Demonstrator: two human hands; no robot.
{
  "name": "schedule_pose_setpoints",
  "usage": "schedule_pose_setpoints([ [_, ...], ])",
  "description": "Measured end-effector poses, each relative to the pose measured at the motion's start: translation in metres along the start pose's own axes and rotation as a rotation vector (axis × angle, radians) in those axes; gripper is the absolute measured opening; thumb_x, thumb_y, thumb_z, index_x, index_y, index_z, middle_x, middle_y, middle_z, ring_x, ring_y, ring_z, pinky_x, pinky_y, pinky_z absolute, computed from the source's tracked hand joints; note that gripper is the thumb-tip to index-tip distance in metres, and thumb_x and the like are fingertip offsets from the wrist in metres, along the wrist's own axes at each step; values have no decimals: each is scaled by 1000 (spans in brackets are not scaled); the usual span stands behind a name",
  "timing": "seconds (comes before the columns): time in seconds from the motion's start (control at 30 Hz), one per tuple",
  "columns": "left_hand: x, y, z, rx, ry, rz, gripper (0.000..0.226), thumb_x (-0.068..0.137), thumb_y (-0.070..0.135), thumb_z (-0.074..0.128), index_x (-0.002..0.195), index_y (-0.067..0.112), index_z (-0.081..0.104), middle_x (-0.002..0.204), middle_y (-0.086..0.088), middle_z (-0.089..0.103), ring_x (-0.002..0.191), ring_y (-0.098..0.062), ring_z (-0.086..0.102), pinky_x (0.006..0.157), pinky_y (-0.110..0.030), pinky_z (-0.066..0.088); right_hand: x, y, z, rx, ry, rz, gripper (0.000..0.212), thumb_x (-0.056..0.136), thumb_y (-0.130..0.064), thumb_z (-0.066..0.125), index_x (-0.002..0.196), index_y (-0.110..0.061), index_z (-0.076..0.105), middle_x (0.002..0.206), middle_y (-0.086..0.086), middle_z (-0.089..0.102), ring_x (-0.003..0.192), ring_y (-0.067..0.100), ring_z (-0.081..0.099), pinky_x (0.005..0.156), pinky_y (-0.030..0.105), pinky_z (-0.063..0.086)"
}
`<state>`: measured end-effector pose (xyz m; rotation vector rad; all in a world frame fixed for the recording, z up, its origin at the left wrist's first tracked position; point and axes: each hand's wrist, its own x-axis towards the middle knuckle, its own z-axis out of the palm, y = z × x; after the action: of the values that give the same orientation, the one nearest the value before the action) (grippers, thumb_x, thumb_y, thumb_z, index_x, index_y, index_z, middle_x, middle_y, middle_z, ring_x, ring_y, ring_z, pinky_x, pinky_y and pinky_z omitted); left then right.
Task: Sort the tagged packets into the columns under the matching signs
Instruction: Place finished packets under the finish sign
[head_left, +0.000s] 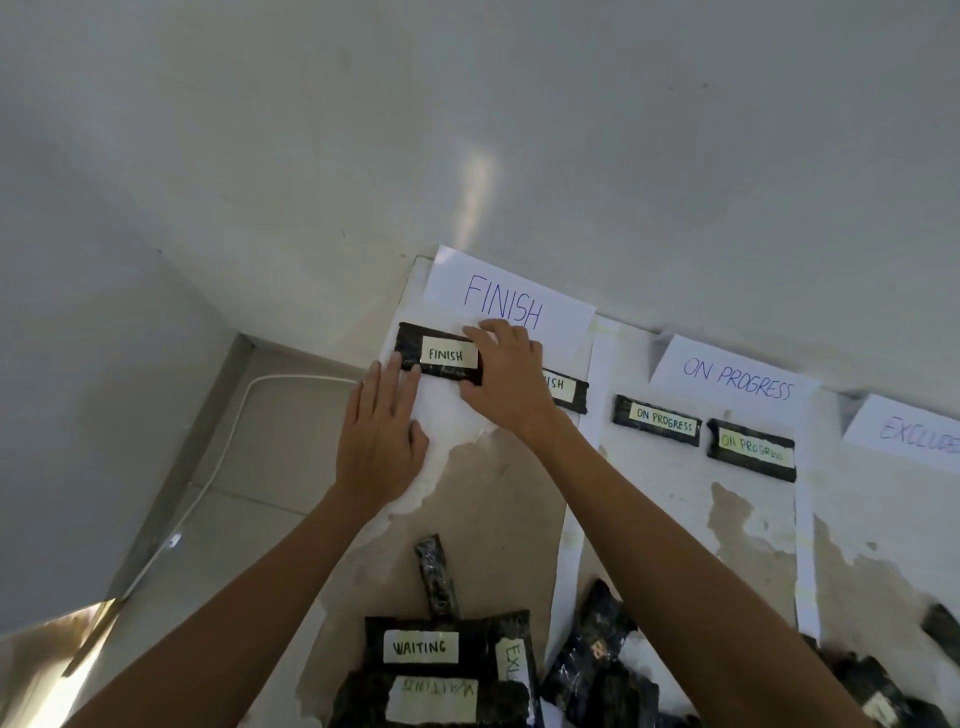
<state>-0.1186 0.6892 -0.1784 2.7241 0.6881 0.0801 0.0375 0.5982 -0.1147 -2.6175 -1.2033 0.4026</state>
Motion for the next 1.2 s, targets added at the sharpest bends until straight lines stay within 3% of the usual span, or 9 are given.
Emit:
schedule_pose_setpoints([
  [0.2, 2, 0, -7, 3, -19, 16, 64, 86, 23, 38, 147, 9, 23, 154, -16, 20, 142, -34, 18, 115, -48, 22, -41, 15, -8, 4, 5, 64, 57, 81, -21, 63, 135, -16, 46, 135, 7, 43, 122, 28, 36, 101, 39, 27],
  [0.3, -9, 0, -11, -33, -25, 35, 60, 85, 23, 38, 143, 7, 32, 152, -16, 27, 140, -34, 23, 113, -46, 23, -63, 5, -9, 113, -35, 43, 48, 83, -18, 62, 130, -15, 51, 128, 7, 51, 118, 25, 44, 101, 39, 34],
  [0.43, -46, 1, -15, -105, -42, 71, 52, 81, 23, 38, 129, 7, 52, 138, -15, 48, 131, -33, 40, 103, -47, 38, -96, -22, -3, 211, -202, 67, 36, 87, -17, 58, 122, -13, 56, 113, 6, 60, 104, 21, 54, 89, 32, 45],
  [0.53, -77, 5, -20, -199, -16, 90, 46, 78, 21, 39, 116, 8, 62, 120, -11, 61, 114, -28, 52, 89, -43, 49, -119, -48, 7, 236, -330, 149, 32, 87, -29, 59, 111, -8, 59, 103, 9, 62, 94, 24, 58, 75, 29, 46],
  [0.77, -138, 11, -20, -332, 11, 55, 39, 77, 20, 38, 103, 13, 66, 100, 0, 65, 96, -17, 48, 82, -23, 40, -155, -75, 32, 92, -361, 148, 43, 86, -36, 60, 117, -7, 49, 111, 13, 58, 101, 29, 57, 72, 31, 41],
  [0.87, -151, 20, -22, -422, -39, 28, 38, 80, 23, 42, 110, 14, 63, 105, 0, 65, 100, -17, 49, 87, -26, 42, -163, -71, 22, 282, -261, 224, 38, 80, -33, 67, 104, -8, 52, 97, 10, 63, 89, 27, 60, 73, 35, 51],
  [0.97, -159, 30, -28, -625, -150, -76, 37, 86, 12, 56, 122, 16, 57, 115, 3, 62, 109, -13, 52, 96, -27, 42, -176, -61, 2, 534, -109, 341, 30, 75, -27, 70, 98, -15, 55, 86, 2, 66, 77, 17, 63, 70, 34, 55],
  [1.07, -162, 41, -39, -777, -246, -139, 40, 90, 14, 56, 129, 21, 51, 116, 6, 61, 107, -7, 55, 94, -24, 44, -191, -47, -18, 762, -35, 407, 29, 75, -17, 71, 99, -18, 55, 89, -3, 65, 78, 9, 62, 63, 19, 48],
  [1.2, -160, 54, -54, -813, -281, -119, 43, 89, 17, 60, 130, 24, 51, 116, 9, 60, 107, -7, 55, 95, -26, 44, -217, -22, -34, 1117, 19, 380, 32, 76, 4, 66, 100, -14, 55, 103, 5, 69, 93, 22, 67, 71, 27, 55],
])
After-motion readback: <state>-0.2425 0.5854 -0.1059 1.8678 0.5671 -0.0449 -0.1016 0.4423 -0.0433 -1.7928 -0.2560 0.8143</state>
